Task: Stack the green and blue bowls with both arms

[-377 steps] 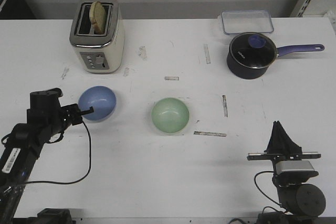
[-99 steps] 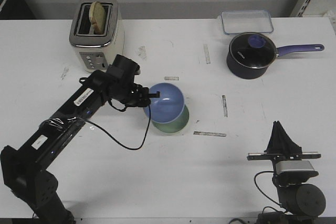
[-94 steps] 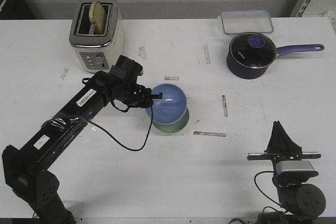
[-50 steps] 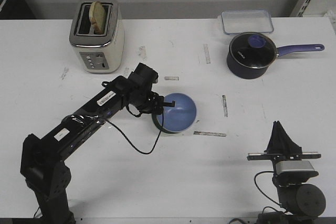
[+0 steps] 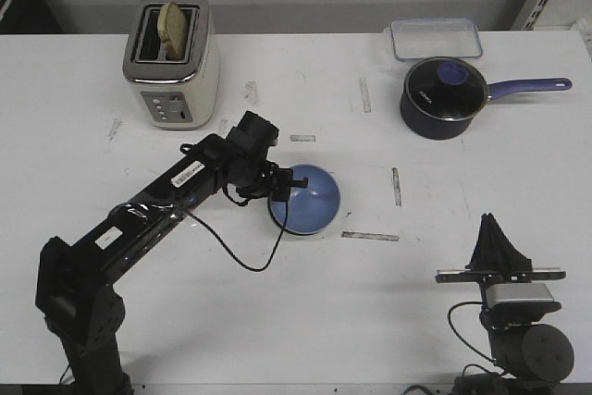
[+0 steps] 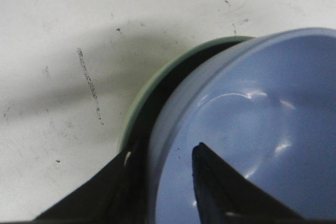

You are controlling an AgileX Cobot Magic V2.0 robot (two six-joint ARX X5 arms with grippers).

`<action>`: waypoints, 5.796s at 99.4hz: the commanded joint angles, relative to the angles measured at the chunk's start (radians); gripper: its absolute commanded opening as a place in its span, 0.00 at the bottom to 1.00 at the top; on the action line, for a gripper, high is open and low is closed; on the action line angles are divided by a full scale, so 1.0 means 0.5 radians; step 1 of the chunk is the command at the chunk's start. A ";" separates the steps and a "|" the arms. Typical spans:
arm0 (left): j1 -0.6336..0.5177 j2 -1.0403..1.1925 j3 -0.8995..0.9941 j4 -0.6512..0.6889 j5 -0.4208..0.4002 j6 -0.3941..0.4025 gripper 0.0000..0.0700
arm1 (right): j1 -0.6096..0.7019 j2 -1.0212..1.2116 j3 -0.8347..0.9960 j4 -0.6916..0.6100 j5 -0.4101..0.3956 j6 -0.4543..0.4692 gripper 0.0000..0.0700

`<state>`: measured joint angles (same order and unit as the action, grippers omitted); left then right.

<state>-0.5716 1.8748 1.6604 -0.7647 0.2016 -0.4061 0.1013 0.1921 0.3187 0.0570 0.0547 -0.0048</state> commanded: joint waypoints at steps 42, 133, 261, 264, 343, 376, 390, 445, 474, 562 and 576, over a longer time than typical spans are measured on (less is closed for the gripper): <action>0.072 -0.345 0.006 0.048 -0.005 0.069 0.54 | -0.002 -0.004 0.001 0.020 -0.003 -0.023 0.00; 0.552 -2.144 -1.958 1.685 -0.438 0.798 0.00 | -0.002 -0.005 0.001 0.020 -0.003 -0.023 0.00; 0.950 -3.626 -2.663 1.415 -0.581 0.799 0.00 | -0.002 -0.005 0.001 0.020 -0.003 -0.023 0.00; 0.951 -3.630 -2.683 1.447 -0.600 0.799 0.00 | -0.002 -0.005 0.001 0.020 -0.003 -0.023 0.00; 1.091 -3.743 -3.204 1.811 -0.440 0.798 0.00 | -0.002 -0.005 0.001 0.020 -0.003 -0.023 0.00; 1.090 -3.743 -3.295 1.881 -0.410 0.807 0.00 | -0.002 -0.005 0.001 0.020 -0.003 -0.023 0.00; 1.090 -3.743 -3.295 1.881 -0.410 0.805 0.00 | -0.002 -0.005 0.001 0.020 -0.003 -0.023 0.00; 1.090 -3.743 -3.295 1.881 -0.410 0.805 0.00 | -0.002 -0.005 0.001 0.020 -0.003 -0.023 0.00; 1.090 -3.743 -3.295 1.881 -0.410 0.805 0.00 | -0.002 -0.005 0.001 0.020 -0.003 -0.023 0.00; 1.090 -3.743 -3.295 1.881 -0.410 0.805 0.00 | -0.276 -0.381 -0.613 0.109 -0.153 -0.003 0.00; 1.090 -3.743 -3.294 1.878 -0.410 0.805 0.00 | -0.225 -0.381 -0.612 0.031 -0.134 0.015 0.00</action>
<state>-0.0273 0.0051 0.0338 0.1635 -0.0032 -0.0128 -0.0185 0.0032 0.0147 0.0639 -0.0170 -0.0128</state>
